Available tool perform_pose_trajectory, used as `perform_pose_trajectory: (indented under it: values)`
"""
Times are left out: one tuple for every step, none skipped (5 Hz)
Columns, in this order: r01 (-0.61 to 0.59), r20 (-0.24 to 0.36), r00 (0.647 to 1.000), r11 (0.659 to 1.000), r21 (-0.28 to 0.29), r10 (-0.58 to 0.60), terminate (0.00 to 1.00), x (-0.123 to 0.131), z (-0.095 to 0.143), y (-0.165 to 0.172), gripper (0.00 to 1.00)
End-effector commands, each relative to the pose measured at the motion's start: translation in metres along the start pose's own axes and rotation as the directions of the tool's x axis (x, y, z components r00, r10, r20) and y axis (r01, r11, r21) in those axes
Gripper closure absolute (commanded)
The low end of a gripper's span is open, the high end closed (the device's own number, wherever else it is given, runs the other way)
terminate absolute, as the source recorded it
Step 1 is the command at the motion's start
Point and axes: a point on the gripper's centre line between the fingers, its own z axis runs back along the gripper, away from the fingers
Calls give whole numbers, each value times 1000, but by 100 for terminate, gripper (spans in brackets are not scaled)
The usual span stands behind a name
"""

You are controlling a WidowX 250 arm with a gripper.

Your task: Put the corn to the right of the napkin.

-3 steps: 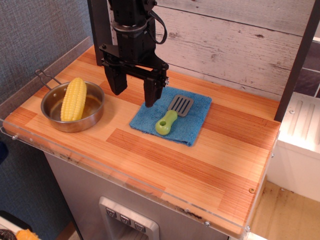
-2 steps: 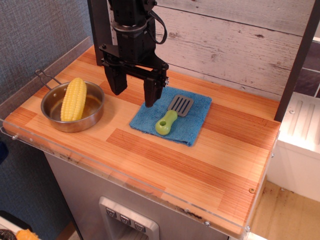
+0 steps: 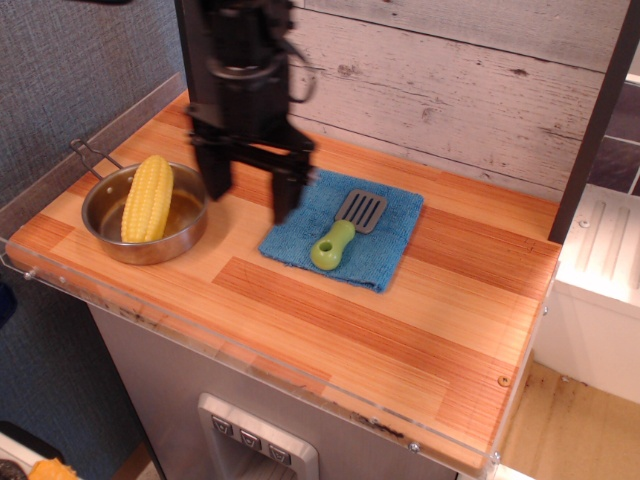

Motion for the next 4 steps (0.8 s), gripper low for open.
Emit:
perform_pose_trajectory:
  values:
    - [-135,48,990,990,32,134,0,-15,12,62,0]
    - [-160,21,987,986,48,160,0,-18,3,73,0]
    - [-178,-14,984,982,64,179,0,-17,-7,80,0]
    - [-188,-34,981,980,67,190,0,-15,-17,81,0]
